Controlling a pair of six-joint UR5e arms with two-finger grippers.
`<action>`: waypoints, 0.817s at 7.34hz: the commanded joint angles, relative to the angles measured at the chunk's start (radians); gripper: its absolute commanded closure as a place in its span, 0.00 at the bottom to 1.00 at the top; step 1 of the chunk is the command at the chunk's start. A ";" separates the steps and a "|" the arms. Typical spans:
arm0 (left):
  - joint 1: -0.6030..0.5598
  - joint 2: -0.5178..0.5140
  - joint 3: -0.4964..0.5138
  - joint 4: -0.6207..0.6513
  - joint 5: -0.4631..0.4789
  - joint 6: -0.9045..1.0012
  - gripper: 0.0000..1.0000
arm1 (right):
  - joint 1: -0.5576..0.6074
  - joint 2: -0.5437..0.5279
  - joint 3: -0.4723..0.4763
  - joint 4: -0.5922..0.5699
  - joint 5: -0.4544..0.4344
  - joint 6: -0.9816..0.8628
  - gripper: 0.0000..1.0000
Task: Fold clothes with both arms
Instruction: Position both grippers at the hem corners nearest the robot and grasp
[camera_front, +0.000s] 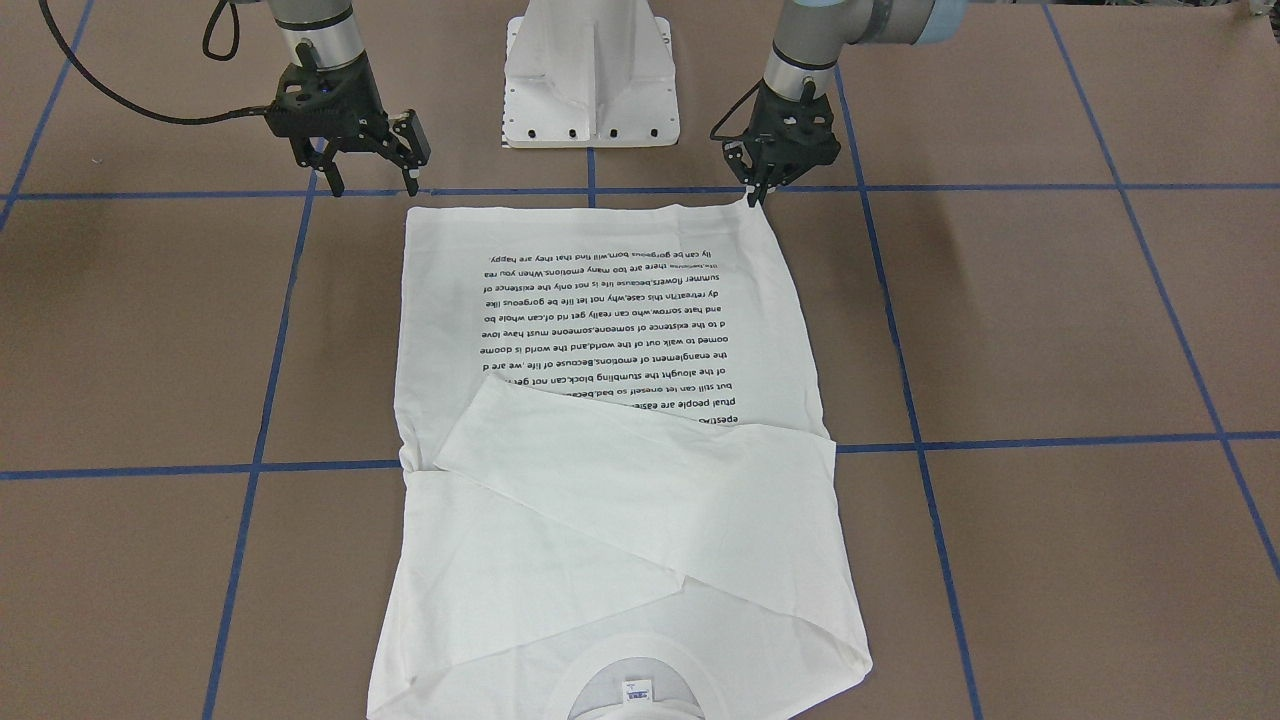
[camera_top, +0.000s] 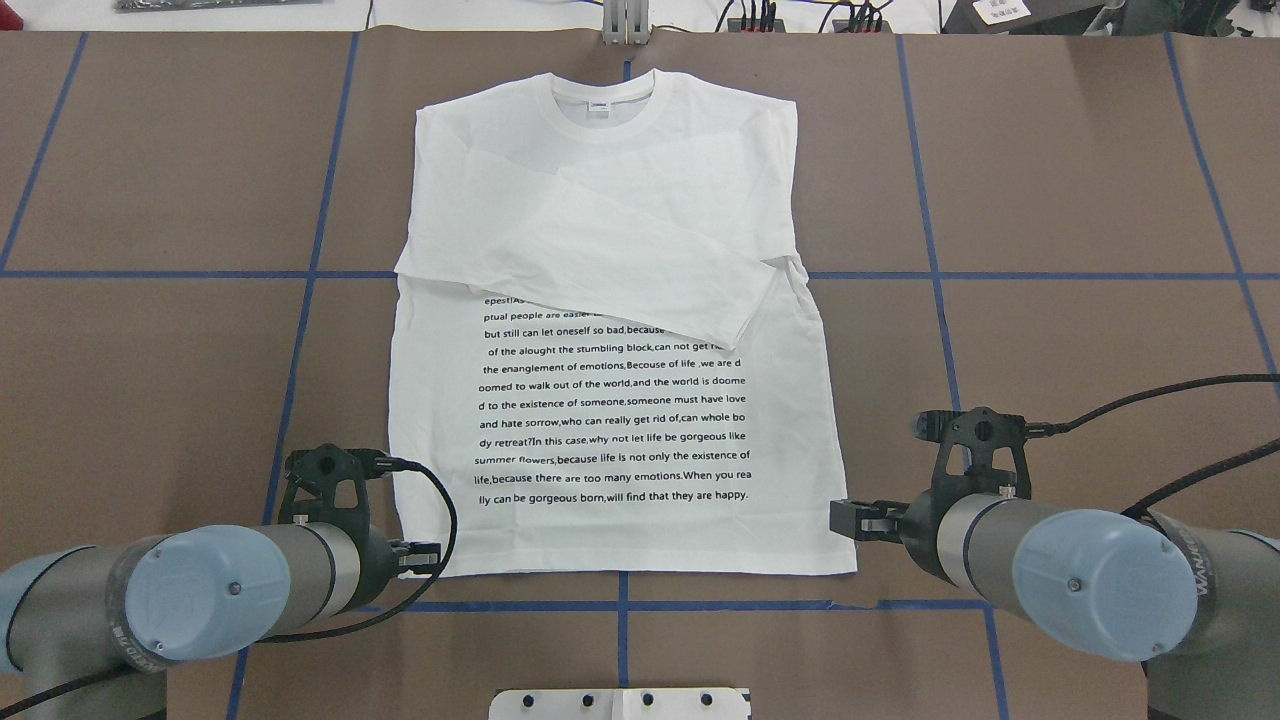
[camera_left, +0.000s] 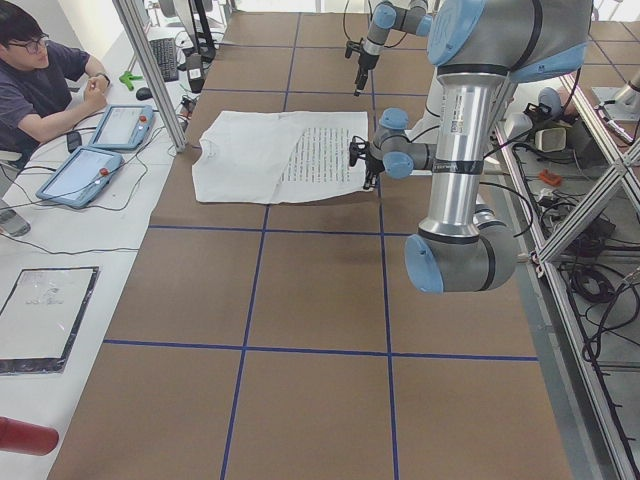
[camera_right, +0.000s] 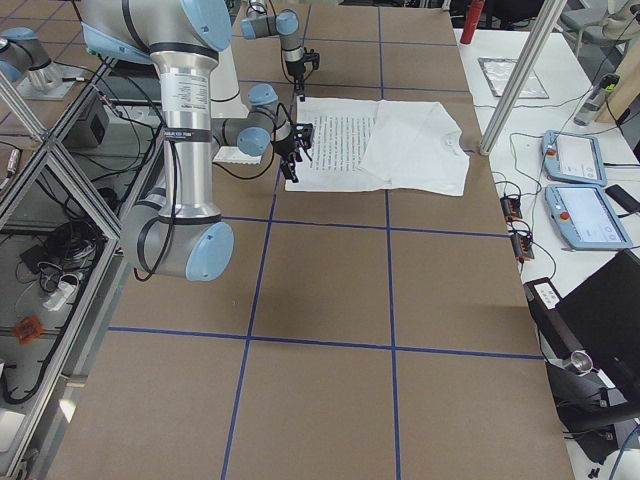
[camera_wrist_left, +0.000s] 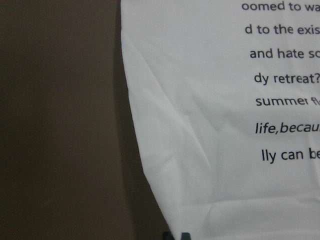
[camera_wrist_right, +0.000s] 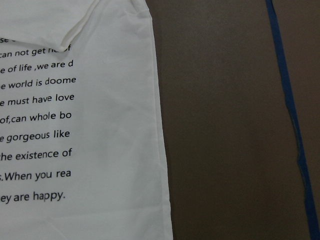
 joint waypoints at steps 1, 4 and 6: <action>0.000 -0.019 -0.012 -0.004 0.008 -0.001 1.00 | -0.045 -0.064 -0.044 0.160 -0.042 0.041 0.03; 0.000 -0.010 -0.068 -0.001 0.059 0.002 1.00 | -0.099 -0.022 -0.116 0.168 -0.127 0.087 0.24; 0.000 -0.010 -0.068 0.001 0.065 0.002 1.00 | -0.104 0.043 -0.168 0.168 -0.154 0.087 0.28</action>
